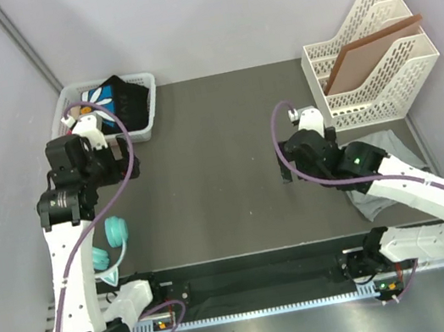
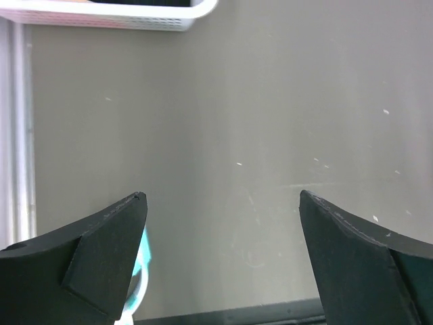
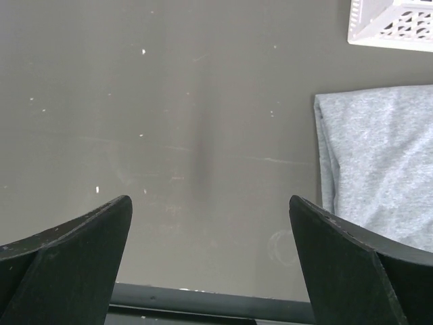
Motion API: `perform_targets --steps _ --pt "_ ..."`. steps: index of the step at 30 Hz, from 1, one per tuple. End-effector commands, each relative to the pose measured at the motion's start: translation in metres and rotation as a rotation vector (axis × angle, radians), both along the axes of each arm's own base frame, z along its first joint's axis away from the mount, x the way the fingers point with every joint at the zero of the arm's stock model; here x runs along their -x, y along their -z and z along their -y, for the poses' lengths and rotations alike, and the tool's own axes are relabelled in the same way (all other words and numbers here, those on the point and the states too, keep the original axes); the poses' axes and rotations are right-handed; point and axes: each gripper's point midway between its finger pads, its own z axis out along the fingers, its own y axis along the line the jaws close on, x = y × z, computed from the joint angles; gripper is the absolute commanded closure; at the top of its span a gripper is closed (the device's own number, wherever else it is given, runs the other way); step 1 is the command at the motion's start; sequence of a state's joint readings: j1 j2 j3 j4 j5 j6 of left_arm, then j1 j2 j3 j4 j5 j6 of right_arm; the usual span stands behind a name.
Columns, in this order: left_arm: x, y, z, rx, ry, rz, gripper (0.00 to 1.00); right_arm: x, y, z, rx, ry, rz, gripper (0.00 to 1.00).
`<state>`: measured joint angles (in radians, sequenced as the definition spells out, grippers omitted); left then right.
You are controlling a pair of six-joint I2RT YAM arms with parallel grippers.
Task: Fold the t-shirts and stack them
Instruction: Grab crumpled tshirt from bin with the left arm
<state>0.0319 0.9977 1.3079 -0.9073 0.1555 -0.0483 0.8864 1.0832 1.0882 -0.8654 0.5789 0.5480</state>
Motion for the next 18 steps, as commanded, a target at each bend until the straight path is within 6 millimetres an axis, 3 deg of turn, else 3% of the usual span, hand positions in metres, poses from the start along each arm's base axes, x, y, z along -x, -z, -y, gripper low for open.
perform_targets --steps 1,4,6,7,9,10,12,13,14,15,16,17,18 --pt "-0.019 -0.007 -0.014 -0.061 -0.049 0.078 0.04 0.009 -0.004 -0.005 -0.044 -0.013 0.013 0.00" --pt "-0.039 -0.005 -0.024 -0.095 -0.089 0.100 0.11 0.012 0.001 -0.009 -0.061 -0.023 0.003 0.00" --pt "-0.057 -0.013 -0.028 -0.109 -0.107 0.132 0.12 0.013 0.003 -0.012 -0.074 -0.029 -0.003 0.00" --pt "-0.072 -0.003 -0.035 -0.128 -0.135 0.093 0.13 0.014 0.004 -0.013 -0.079 -0.027 -0.007 0.00" --pt "-0.094 -0.012 -0.046 -0.151 -0.188 0.107 0.09 0.017 0.005 -0.016 -0.091 -0.033 -0.010 0.00" --pt "-0.111 0.002 -0.053 -0.156 -0.204 0.063 0.04 0.018 0.006 -0.016 -0.094 -0.032 -0.010 0.00" --pt "-0.133 -0.007 -0.061 -0.148 -0.227 0.084 0.01 0.022 0.010 -0.019 -0.104 -0.040 -0.015 0.00" --pt "-0.148 0.011 -0.074 -0.137 -0.253 0.035 0.01 0.024 0.010 -0.019 -0.111 -0.042 -0.015 0.00" --pt "-0.160 0.001 -0.080 -0.111 -0.270 0.056 0.01 0.027 0.012 -0.021 -0.113 -0.046 -0.018 0.00" --pt "-0.170 0.003 -0.083 -0.087 -0.271 0.047 0.01 0.029 0.016 -0.021 -0.114 -0.045 -0.026 0.00" --pt "-0.183 0.025 -0.096 -0.069 -0.291 -0.007 0.01 0.030 0.017 -0.021 -0.120 -0.044 -0.025 0.00" --pt "-0.194 0.016 -0.102 -0.060 -0.301 0.013 0.01 0.032 0.019 -0.022 -0.125 -0.052 -0.027 0.00" --pt "-0.202 0.022 -0.107 -0.060 -0.311 0.002 0.01 0.034 0.022 -0.022 -0.127 -0.048 -0.032 0.00"
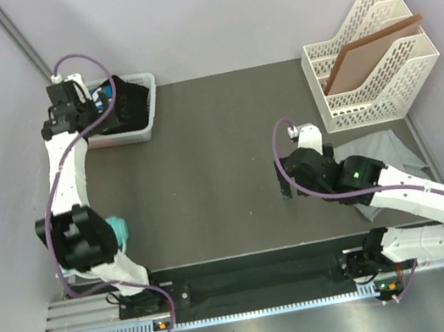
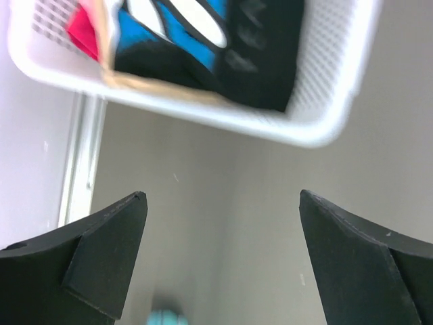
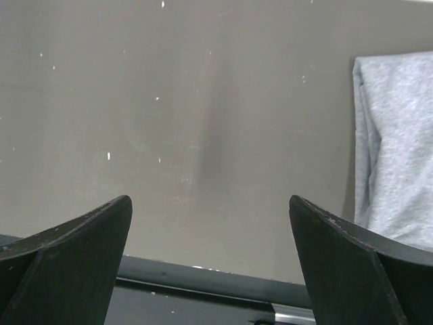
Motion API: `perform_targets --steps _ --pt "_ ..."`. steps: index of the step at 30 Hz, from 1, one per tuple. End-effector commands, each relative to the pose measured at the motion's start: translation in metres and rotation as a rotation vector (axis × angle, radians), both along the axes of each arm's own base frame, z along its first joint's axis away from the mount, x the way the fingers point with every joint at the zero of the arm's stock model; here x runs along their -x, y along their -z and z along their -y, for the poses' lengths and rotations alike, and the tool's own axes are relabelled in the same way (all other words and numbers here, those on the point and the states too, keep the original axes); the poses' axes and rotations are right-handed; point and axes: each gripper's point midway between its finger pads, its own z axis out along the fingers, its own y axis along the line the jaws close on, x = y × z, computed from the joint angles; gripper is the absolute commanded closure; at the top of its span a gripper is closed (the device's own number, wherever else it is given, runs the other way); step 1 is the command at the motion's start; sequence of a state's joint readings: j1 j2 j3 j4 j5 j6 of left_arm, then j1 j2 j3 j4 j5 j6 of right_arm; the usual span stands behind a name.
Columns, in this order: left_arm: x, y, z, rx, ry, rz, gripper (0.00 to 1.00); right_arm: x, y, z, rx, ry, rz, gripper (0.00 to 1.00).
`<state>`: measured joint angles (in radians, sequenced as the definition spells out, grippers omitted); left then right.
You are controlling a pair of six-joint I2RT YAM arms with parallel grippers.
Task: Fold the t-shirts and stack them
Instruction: Grab crumpled tshirt from bin with the left arm
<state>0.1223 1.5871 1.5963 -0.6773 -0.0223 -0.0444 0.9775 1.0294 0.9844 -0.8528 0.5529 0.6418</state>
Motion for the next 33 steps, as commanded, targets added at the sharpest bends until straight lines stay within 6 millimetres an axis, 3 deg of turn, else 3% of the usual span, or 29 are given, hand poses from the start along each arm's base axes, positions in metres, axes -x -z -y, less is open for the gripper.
perform_targets --steps 1,3,4,7,15,16,18,24,29,32,33 --pt "-0.052 0.000 -0.038 0.033 -0.085 0.049 0.01 0.006 -0.005 -0.009 -0.087 0.001 0.018 0.00" --pt "-0.067 0.002 -0.040 0.046 -0.067 0.055 0.01 0.008 -0.004 -0.011 -0.101 -0.006 0.022 0.01" --pt "-0.076 0.019 -0.042 0.054 -0.061 0.025 0.01 0.009 -0.004 -0.012 -0.108 -0.005 0.024 0.02" --pt "-0.098 0.034 -0.039 0.070 -0.024 0.015 0.02 0.010 -0.003 -0.016 -0.126 -0.019 0.030 0.03" --pt "-0.139 0.071 -0.054 0.030 -0.023 -0.020 0.04 0.008 0.000 -0.031 -0.123 -0.077 0.041 0.02" --pt "-0.143 0.068 -0.059 0.019 -0.035 -0.009 0.04 0.007 0.000 -0.033 -0.125 -0.079 0.042 0.02" --pt "-0.149 0.083 -0.065 0.011 -0.048 -0.033 0.05 0.008 0.003 -0.037 -0.128 -0.094 0.039 0.02" --pt "-0.160 0.100 -0.065 0.036 -0.047 -0.046 0.22 0.009 0.006 -0.039 -0.129 -0.104 0.029 0.04" --pt "-0.160 0.100 -0.065 0.032 -0.041 -0.043 0.29 0.012 0.004 -0.038 -0.150 -0.101 0.021 0.06" --pt "-0.160 0.098 -0.067 0.017 -0.042 -0.040 0.37 0.014 -0.002 -0.038 -0.182 -0.100 0.025 0.09" --pt "-0.160 0.097 -0.067 0.014 -0.041 -0.039 0.46 0.015 -0.005 -0.036 -0.192 -0.099 0.030 0.10"
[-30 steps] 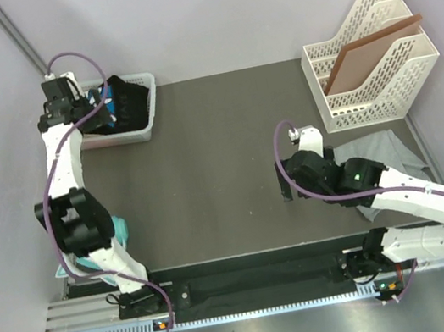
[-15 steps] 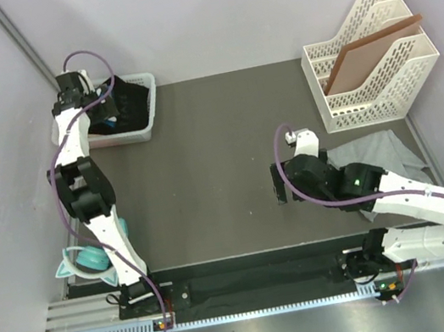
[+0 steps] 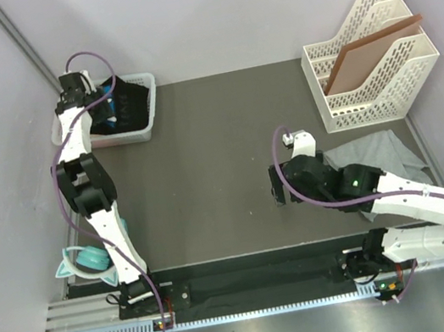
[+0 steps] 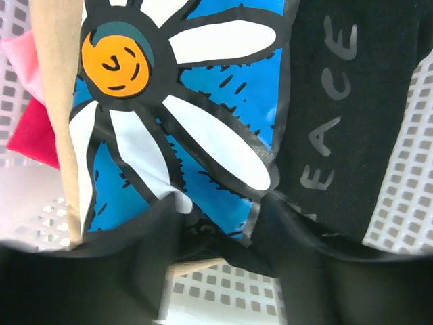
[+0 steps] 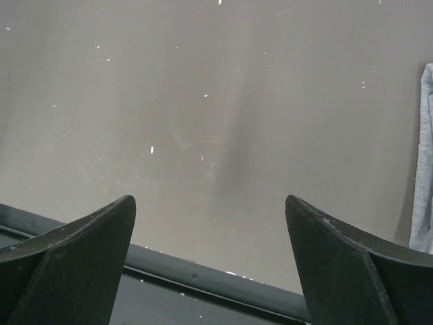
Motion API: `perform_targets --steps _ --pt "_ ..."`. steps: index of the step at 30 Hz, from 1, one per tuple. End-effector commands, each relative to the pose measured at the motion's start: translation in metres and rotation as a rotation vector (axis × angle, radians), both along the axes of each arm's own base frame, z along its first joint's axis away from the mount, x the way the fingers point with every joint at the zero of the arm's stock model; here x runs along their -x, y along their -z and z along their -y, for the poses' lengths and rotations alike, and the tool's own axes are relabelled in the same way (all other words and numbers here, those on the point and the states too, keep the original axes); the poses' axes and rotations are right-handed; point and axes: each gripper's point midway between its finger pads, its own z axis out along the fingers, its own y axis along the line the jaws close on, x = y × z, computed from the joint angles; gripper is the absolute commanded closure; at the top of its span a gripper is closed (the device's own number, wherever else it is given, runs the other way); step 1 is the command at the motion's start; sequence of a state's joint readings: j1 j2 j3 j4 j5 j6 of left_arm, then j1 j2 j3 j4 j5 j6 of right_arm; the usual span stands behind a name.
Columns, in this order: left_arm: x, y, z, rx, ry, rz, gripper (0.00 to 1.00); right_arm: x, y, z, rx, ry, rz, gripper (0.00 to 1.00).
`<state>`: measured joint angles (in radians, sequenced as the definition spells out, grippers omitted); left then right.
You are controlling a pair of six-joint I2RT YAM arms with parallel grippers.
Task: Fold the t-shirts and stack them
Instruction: Grab crumpled tshirt from bin with the left arm
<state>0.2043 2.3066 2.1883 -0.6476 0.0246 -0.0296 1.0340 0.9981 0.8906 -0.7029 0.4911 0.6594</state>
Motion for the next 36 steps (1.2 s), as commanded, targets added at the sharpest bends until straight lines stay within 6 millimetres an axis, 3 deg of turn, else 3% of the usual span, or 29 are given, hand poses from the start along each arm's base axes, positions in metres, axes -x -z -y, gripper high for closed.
perform_targets --steps 1,6,7,12,14,15,16,17,20,24,36 --pt "-0.008 -0.017 -0.008 -0.025 -0.007 0.050 0.50 0.006 -0.017 -0.005 -0.083 -0.012 0.022 0.11" --pt "-0.006 -0.014 -0.008 -0.027 -0.009 0.042 0.86 0.011 -0.023 0.000 -0.113 -0.008 0.020 0.14" --pt "-0.006 -0.015 -0.009 -0.026 -0.009 0.042 1.00 0.012 -0.024 0.001 -0.113 -0.008 0.018 0.14" --pt "0.002 -0.017 -0.007 -0.033 -0.002 0.030 1.00 0.015 -0.027 0.003 -0.123 -0.009 0.017 0.15" --pt "0.006 -0.036 -0.014 -0.084 -0.013 0.058 1.00 0.016 -0.026 0.001 -0.118 -0.016 0.014 0.14" --pt "0.011 -0.035 -0.014 -0.107 -0.009 0.050 0.99 0.015 -0.025 0.000 -0.119 -0.018 0.014 0.13" --pt "0.010 -0.042 -0.018 -0.134 -0.015 0.072 0.88 0.015 -0.024 -0.001 -0.113 -0.022 0.014 0.13" --pt "0.013 -0.058 -0.021 -0.165 -0.018 0.107 0.64 0.015 -0.021 -0.002 -0.107 -0.027 0.010 0.12" --pt "0.022 -0.040 -0.037 -0.263 -0.025 0.062 0.32 0.015 -0.019 -0.008 -0.112 -0.045 0.010 0.11" --pt "0.019 -0.018 -0.043 -0.286 -0.027 -0.006 0.20 0.014 -0.013 -0.014 -0.111 -0.062 0.010 0.11" --pt "0.006 0.010 -0.046 -0.259 -0.061 -0.020 0.12 0.014 -0.001 -0.014 -0.081 -0.075 0.006 0.09"
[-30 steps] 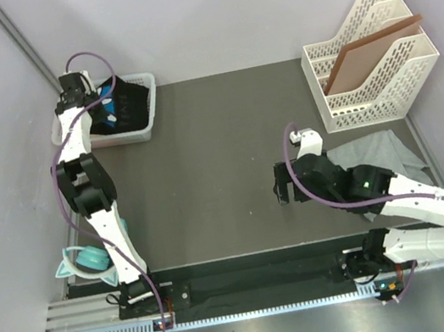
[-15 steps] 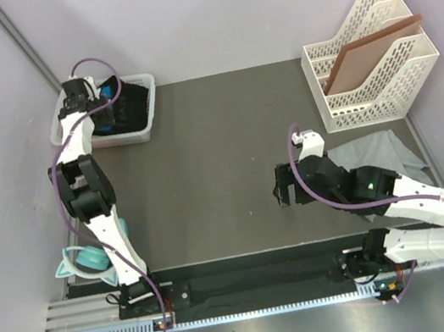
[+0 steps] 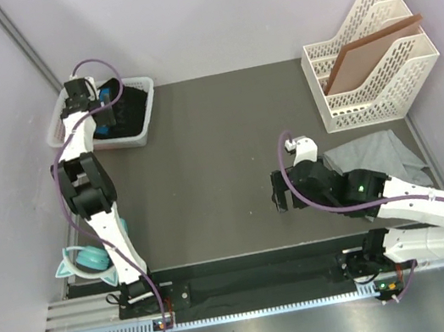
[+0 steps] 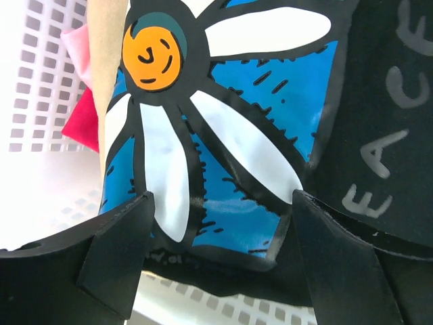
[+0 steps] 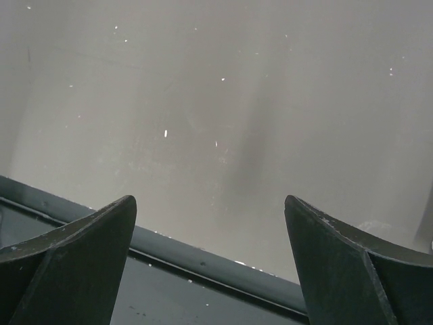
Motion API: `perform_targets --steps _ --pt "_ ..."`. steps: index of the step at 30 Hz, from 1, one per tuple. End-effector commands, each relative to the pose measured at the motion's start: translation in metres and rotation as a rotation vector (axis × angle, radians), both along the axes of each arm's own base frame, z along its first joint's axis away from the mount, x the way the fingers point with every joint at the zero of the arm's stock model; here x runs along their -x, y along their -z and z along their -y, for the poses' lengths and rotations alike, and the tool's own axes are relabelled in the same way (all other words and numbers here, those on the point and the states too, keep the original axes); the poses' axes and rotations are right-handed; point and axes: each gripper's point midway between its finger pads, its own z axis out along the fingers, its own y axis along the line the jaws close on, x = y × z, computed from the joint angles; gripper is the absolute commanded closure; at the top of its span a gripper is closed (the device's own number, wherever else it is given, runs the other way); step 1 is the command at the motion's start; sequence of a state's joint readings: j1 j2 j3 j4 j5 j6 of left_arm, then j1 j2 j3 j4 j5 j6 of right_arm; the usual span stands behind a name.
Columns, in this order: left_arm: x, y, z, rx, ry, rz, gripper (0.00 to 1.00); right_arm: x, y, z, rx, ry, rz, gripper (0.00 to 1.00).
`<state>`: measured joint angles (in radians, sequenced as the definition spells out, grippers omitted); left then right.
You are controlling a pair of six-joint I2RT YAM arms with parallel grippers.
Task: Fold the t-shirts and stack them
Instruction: Grab crumpled tshirt from bin with the left arm
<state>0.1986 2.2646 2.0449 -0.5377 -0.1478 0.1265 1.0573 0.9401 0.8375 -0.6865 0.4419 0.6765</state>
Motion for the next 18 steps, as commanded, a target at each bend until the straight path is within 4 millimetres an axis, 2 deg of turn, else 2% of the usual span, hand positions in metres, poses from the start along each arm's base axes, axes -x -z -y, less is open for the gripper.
perform_targets --steps 1,3,4,6,7,10,13,15,18 --pt "-0.006 -0.005 -0.016 -0.041 -0.053 0.030 0.11 -0.002 -0.006 -0.012 -0.028 -0.031 0.029 0.09" --pt "-0.005 -0.012 -0.015 -0.035 -0.055 0.043 0.09 -0.002 -0.005 -0.014 -0.028 -0.039 0.026 0.09" --pt "-0.005 -0.031 -0.013 -0.033 -0.050 0.084 0.08 -0.002 -0.003 -0.015 -0.021 -0.048 0.022 0.09" --pt "-0.003 -0.048 -0.006 -0.006 -0.023 0.122 0.06 -0.002 -0.004 -0.017 -0.019 -0.052 0.021 0.08" --pt "0.001 -0.069 -0.002 0.001 -0.014 0.157 0.06 -0.002 -0.003 -0.017 -0.016 -0.051 0.018 0.08" --pt "0.007 -0.103 0.005 0.012 0.009 0.216 0.05 -0.003 -0.001 -0.018 -0.017 -0.052 0.020 0.08" --pt "0.014 -0.113 -0.002 0.007 -0.011 0.244 0.04 -0.003 0.000 -0.020 -0.016 -0.057 0.018 0.08" --pt "0.017 -0.107 -0.013 0.008 -0.045 0.247 0.03 -0.002 0.001 -0.021 -0.019 -0.059 0.015 0.08" --pt "0.017 -0.085 -0.023 0.020 -0.063 0.193 0.04 -0.001 0.005 -0.018 -0.015 -0.053 0.010 0.08"
